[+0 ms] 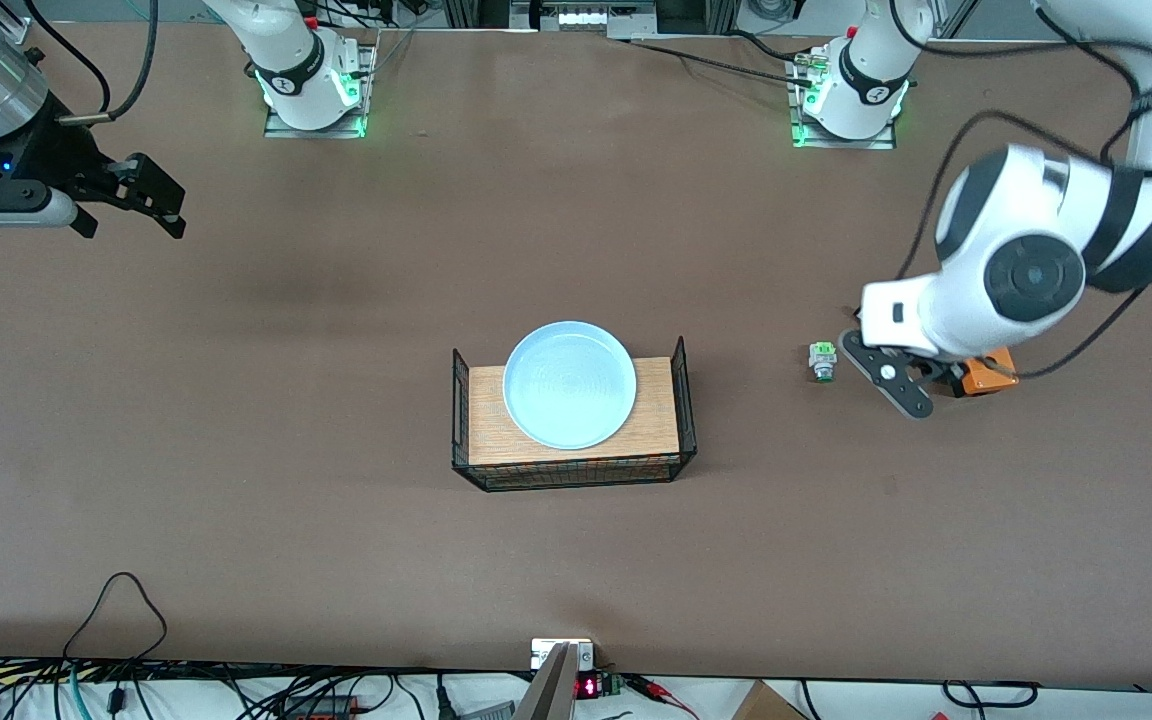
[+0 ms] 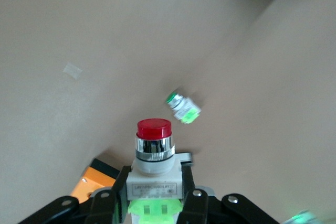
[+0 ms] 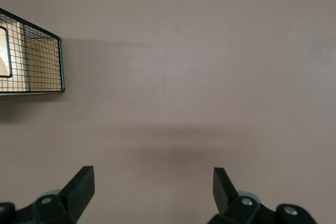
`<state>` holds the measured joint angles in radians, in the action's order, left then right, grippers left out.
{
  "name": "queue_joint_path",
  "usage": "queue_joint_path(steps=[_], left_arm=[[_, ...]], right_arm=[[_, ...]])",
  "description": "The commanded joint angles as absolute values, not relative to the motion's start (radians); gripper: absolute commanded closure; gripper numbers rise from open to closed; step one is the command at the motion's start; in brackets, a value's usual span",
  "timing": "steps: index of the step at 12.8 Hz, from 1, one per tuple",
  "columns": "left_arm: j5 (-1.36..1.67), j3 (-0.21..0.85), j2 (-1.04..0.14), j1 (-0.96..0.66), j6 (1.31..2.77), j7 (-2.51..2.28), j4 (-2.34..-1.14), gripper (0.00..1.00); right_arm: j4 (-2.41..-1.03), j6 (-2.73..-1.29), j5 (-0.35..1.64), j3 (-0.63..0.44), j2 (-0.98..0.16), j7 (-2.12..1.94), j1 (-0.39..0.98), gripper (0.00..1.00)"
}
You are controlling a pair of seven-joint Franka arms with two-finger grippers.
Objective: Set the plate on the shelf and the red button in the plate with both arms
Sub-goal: 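Grasp the red-capped button with the left gripper and lift it, then carry the red button with the left gripper onto the plate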
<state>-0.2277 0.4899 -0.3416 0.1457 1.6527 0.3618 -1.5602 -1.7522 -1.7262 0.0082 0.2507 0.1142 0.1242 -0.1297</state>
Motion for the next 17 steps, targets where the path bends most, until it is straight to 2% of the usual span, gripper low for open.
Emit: queue_joint_path(steps=[1, 3, 5, 9, 11, 15, 16, 17], left_arm=[[-0.096, 0.561, -0.379, 0.146, 1.598, 0.069, -1.448, 0.92], [0.007, 0.572, -0.406, 0.077, 1.635, -0.113, -1.395, 0.91], [0.014, 0.571, -0.461, -0.021, 1.722, -0.327, -1.339, 0.91], [0.002, 0.554, -0.616, -0.138, 2.022, -0.531, -1.261, 0.90], [0.002, 0.484, -0.702, -0.223, 2.103, -0.540, -1.191, 0.90], [0.003, 0.220, -0.761, -0.489, 2.181, -0.594, -1.196, 0.88], [0.002, 0.198, -0.762, -0.503, 2.181, -0.591, -1.198, 0.85], [0.000, 0.198, -0.762, -0.499, 2.181, -0.585, -1.198, 0.78]], right_arm=[[-1.761, -1.736, 0.032, 0.222, 0.117, 0.066, -0.146, 0.00], [-1.752, -1.735, 0.032, 0.189, 0.109, 0.069, -0.114, 0.00], [-1.752, -1.735, 0.025, 0.051, 0.109, 0.074, 0.019, 0.00], [-1.718, -1.697, 0.026, 0.043, 0.118, 0.063, 0.023, 0.00], [-1.710, -1.631, 0.032, 0.041, 0.138, 0.061, 0.023, 0.00], [-1.707, -1.634, 0.032, 0.049, 0.140, 0.074, 0.028, 0.00], [-1.704, -1.637, 0.031, 0.049, 0.123, 0.074, 0.029, 0.00], [-1.703, -1.638, 0.031, 0.049, 0.120, 0.069, 0.029, 0.00]])
